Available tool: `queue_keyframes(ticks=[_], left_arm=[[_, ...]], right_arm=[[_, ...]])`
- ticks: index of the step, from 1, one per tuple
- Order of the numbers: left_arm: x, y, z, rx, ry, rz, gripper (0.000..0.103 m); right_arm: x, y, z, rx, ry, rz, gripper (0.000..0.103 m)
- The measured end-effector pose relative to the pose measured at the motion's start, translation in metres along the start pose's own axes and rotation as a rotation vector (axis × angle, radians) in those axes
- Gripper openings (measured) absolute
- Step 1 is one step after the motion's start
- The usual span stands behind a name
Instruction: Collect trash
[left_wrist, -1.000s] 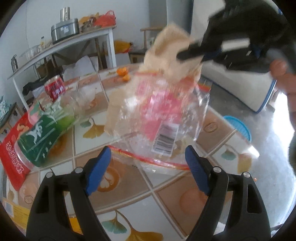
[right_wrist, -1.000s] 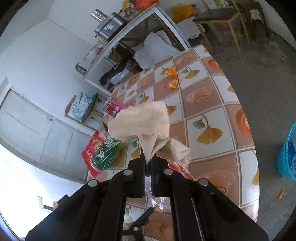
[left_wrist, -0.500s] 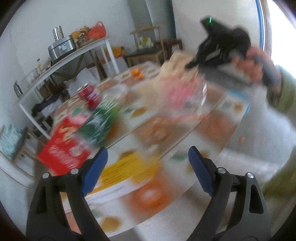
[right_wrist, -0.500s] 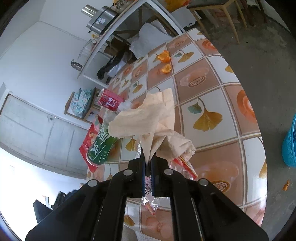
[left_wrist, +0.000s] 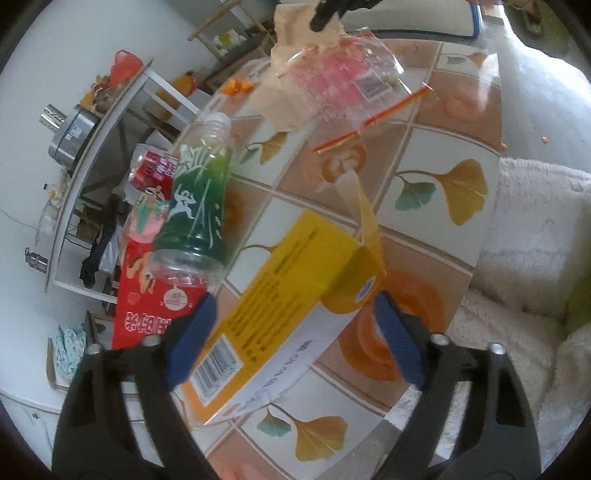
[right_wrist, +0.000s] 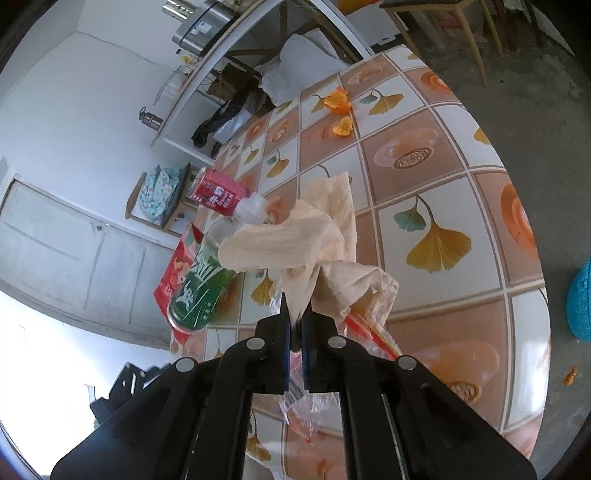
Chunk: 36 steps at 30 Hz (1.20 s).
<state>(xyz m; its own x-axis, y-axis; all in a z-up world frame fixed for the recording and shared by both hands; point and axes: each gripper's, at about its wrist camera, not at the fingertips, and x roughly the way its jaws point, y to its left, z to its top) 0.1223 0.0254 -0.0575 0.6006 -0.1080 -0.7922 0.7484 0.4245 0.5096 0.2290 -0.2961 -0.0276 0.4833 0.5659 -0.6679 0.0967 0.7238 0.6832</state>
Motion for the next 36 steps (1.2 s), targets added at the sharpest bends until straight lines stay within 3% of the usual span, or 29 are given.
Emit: queue_keyframes(ticks=[3, 7, 10, 12, 16, 20, 27, 30, 33, 36], left_arm=[[-0.002, 0.0, 0.001, -0.038, 0.012, 0.028, 0.073], [-0.01, 0.003, 0.005, -0.116, 0.014, 0.03, 0.061], [-0.014, 0.005, 0.006, -0.173, 0.02, 0.023, 0.054], [-0.015, 0.004, 0.007, -0.198, 0.029, 0.036, 0.052], [-0.018, 0.004, 0.011, -0.244, 0.038, 0.037, 0.036], [-0.023, 0.007, 0.011, -0.302, 0.026, 0.024, 0.035], [-0.035, 0.039, 0.003, -0.546, -0.031, -0.071, 0.032], [-0.039, 0.06, -0.006, -0.736, -0.088, -0.171, 0.031], [-0.032, 0.069, -0.016, -0.905, -0.139, -0.311, 0.03], [-0.022, 0.068, -0.02, -1.009, -0.171, -0.38, 0.03]], right_arm=[[0.008, -0.005, 0.01, 0.013, 0.003, -0.016, 0.01], [0.004, -0.009, 0.021, 0.02, -0.033, -0.103, 0.052], [-0.01, 0.003, 0.022, -0.066, -0.097, -0.216, 0.061], [-0.023, 0.01, 0.021, -0.108, -0.14, -0.282, 0.062], [-0.049, 0.013, 0.016, -0.121, -0.203, -0.319, 0.062], [-0.078, 0.008, 0.002, -0.082, -0.237, -0.281, 0.062], [-0.095, -0.031, -0.031, 0.107, -0.14, -0.042, 0.063], [-0.072, -0.043, -0.045, 0.175, -0.045, 0.027, 0.063], [-0.044, -0.052, -0.058, 0.244, 0.024, 0.033, 0.063], [-0.025, -0.063, -0.068, 0.33, 0.058, 0.066, 0.063]])
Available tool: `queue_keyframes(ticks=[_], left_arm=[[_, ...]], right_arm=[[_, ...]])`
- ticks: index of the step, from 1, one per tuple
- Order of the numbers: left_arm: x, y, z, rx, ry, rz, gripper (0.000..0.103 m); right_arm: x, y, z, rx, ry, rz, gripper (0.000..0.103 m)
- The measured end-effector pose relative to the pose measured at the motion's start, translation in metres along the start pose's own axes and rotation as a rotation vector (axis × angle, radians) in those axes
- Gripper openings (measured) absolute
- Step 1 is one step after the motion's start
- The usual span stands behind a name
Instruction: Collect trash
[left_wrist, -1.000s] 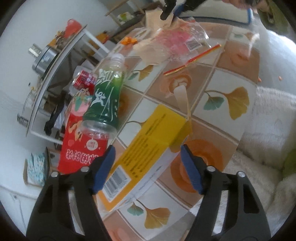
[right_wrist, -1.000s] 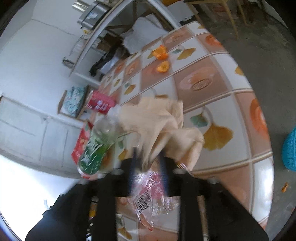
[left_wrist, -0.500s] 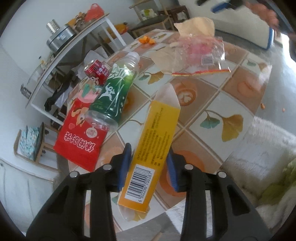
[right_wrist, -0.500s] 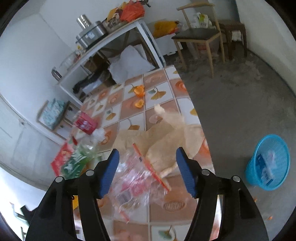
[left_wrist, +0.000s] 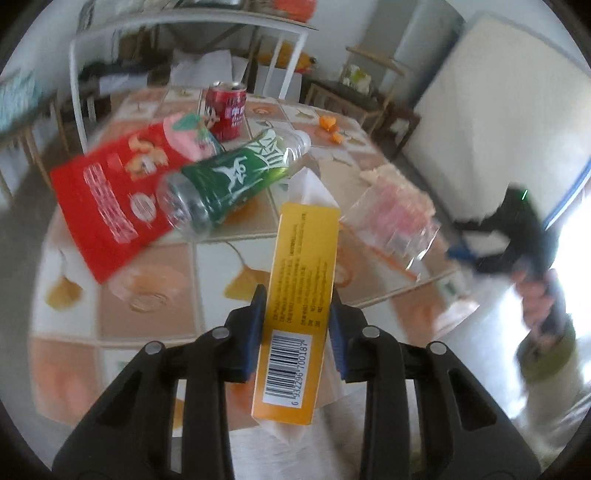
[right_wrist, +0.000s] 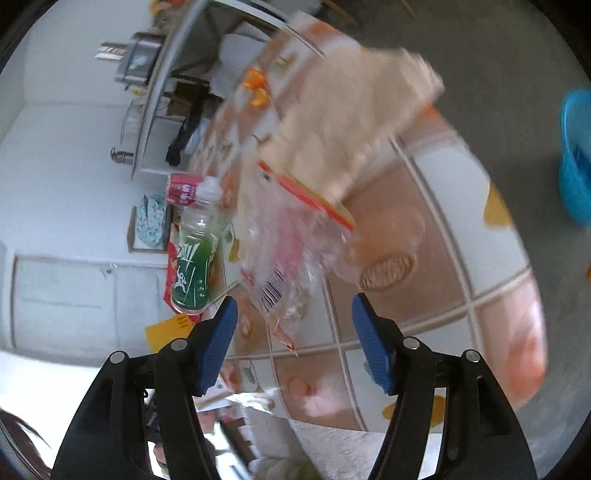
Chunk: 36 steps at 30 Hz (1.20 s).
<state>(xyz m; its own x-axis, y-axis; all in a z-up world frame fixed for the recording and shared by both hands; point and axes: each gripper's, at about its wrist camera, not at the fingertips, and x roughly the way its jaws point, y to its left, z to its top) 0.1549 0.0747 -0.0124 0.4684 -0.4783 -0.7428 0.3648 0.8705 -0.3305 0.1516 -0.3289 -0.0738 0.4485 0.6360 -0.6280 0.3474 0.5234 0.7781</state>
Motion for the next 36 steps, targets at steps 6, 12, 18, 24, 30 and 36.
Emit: queue_keyframes(ticks=[6, 12, 18, 24, 30, 36], left_arm=[[0.018, -0.008, -0.004, -0.068, -0.02, -0.087, 0.028], [0.033, -0.02, 0.002, -0.05, -0.021, -0.111, 0.027], [0.038, -0.026, 0.003, -0.039, -0.026, -0.132, 0.027], [0.039, -0.026, 0.002, -0.044, -0.029, -0.136, 0.027], [0.035, -0.021, -0.001, -0.052, -0.036, -0.133, 0.027], [0.025, -0.021, -0.004, -0.059, -0.056, -0.122, 0.027]], right_arm=[[0.021, -0.007, 0.001, 0.06, -0.003, 0.003, 0.063], [0.035, -0.002, 0.009, 0.074, -0.025, 0.037, 0.063], [0.041, 0.001, 0.009, 0.089, -0.062, 0.034, 0.047], [0.042, -0.003, 0.003, 0.096, -0.074, 0.01, 0.017], [0.023, 0.008, -0.007, 0.044, -0.107, 0.02, 0.007], [-0.001, 0.035, -0.016, -0.052, -0.13, 0.075, 0.006]])
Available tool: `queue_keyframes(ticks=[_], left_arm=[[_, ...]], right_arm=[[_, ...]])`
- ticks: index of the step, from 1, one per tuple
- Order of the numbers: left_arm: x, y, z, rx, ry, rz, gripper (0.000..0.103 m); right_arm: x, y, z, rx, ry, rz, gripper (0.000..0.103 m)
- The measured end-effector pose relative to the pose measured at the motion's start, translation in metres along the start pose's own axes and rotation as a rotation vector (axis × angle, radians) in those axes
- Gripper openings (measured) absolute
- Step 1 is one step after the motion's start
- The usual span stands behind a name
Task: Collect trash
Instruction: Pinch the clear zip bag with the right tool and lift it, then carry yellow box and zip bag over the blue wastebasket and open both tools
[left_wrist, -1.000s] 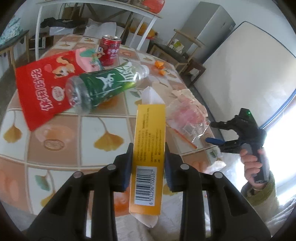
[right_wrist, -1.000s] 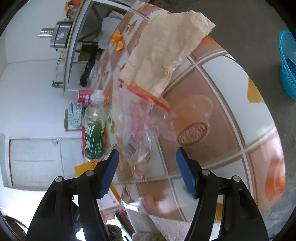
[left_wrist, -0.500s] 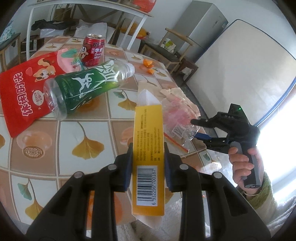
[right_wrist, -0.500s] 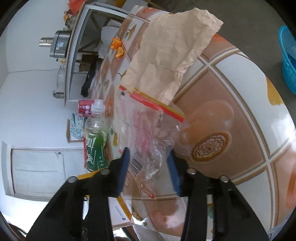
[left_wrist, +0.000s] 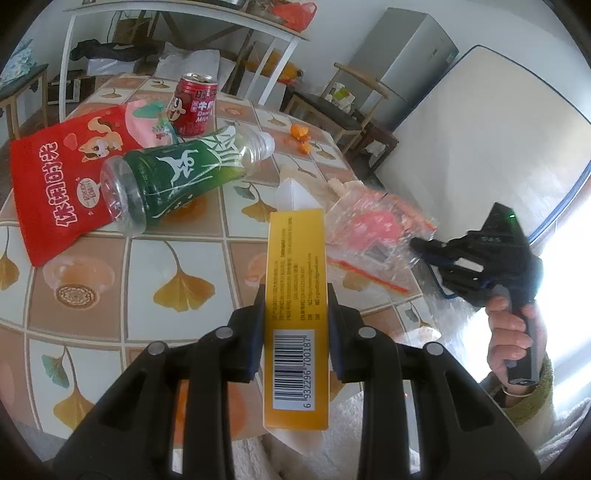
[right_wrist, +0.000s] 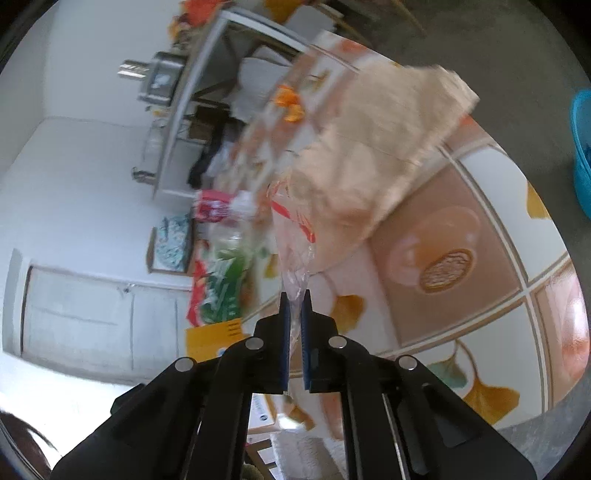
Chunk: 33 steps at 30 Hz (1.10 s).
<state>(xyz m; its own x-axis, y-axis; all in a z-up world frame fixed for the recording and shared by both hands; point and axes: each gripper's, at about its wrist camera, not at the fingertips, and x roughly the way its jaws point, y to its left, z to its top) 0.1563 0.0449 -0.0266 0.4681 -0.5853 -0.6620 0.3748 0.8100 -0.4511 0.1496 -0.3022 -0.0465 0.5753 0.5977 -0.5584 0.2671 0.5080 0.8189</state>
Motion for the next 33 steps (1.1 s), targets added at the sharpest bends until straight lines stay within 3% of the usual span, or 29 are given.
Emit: queue_keyframes(ticks=[6, 12, 19, 23, 28, 33], left_arm=[[-0.014, -0.007, 0.0, -0.004, -0.031, 0.007, 0.027], [-0.021, -0.028, 0.01, 0.011, -0.049, -0.03, 0.027], [0.0, -0.099, 0.042, 0.125, -0.041, -0.152, 0.027], [0.039, -0.158, 0.059, 0.205, 0.019, -0.234, 0.027], [0.12, -0.247, 0.071, 0.307, 0.158, -0.308, 0.027], [0.23, -0.329, 0.058, 0.36, 0.369, -0.311, 0.027]], right_arm=[[-0.027, 0.032, -0.005, -0.109, -0.033, 0.05, 0.005], [-0.071, 0.038, -0.011, -0.156, -0.098, 0.1, 0.005], [-0.171, 0.011, -0.02, -0.162, -0.316, 0.06, 0.005], [-0.232, -0.026, -0.024, -0.11, -0.465, -0.017, 0.005], [-0.288, -0.089, -0.025, -0.004, -0.61, -0.212, 0.005], [-0.304, -0.169, -0.01, 0.142, -0.621, -0.345, 0.005]])
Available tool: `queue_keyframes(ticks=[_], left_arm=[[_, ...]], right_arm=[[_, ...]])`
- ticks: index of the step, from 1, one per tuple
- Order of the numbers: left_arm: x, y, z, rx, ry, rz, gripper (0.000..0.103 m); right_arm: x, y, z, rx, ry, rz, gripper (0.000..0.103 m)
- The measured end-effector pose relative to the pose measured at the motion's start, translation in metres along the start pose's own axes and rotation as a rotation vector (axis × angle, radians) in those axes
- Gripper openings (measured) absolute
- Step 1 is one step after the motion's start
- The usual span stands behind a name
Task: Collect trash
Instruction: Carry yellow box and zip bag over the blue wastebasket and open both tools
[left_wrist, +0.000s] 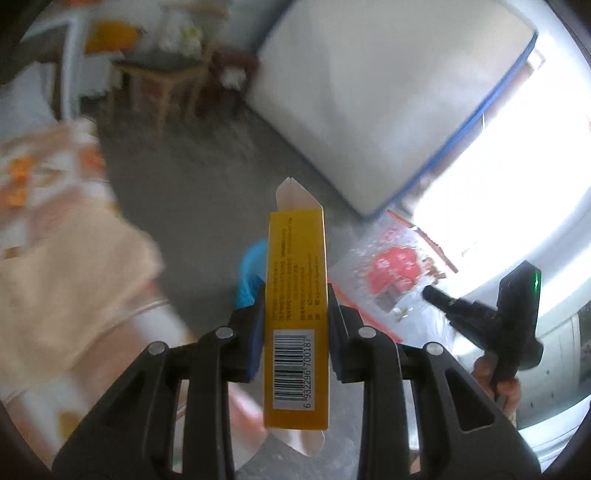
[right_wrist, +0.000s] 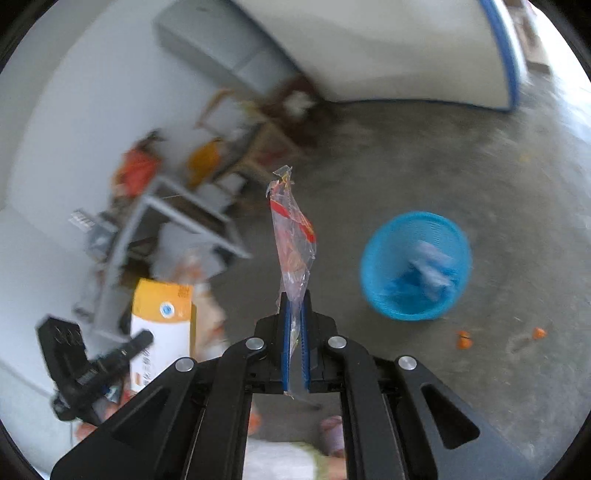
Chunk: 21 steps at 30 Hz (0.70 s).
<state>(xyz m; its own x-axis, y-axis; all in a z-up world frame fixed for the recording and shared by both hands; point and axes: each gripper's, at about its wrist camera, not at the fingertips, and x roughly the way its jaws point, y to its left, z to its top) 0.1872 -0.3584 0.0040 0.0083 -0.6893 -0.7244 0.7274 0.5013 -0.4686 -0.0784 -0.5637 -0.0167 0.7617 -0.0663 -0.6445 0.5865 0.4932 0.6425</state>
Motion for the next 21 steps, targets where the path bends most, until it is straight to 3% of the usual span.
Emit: queue_keyframes(ticks=[4, 11, 18, 20, 21], left_arm=[[0.098, -0.019, 0.022, 0.005, 0.166, 0.026, 0.027], [0.232, -0.025, 0.034, 0.013, 0.346, 0.154, 0.027], [0.303, -0.004, 0.046, -0.016, 0.388, 0.247, 0.03], [0.315, 0.008, 0.053, -0.08, 0.385, 0.25, 0.047], [0.317, 0.012, 0.054, -0.101, 0.377, 0.237, 0.047]], right_arm=[[0.046, -0.051, 0.015, 0.037, 0.047, -0.124, 0.005], [0.129, -0.106, 0.037, 0.064, 0.142, -0.246, 0.005], [0.205, -0.119, 0.057, 0.005, 0.209, -0.335, 0.008], [0.227, -0.127, 0.059, 0.009, 0.236, -0.316, 0.014], [0.235, -0.129, 0.06, 0.005, 0.244, -0.313, 0.026]])
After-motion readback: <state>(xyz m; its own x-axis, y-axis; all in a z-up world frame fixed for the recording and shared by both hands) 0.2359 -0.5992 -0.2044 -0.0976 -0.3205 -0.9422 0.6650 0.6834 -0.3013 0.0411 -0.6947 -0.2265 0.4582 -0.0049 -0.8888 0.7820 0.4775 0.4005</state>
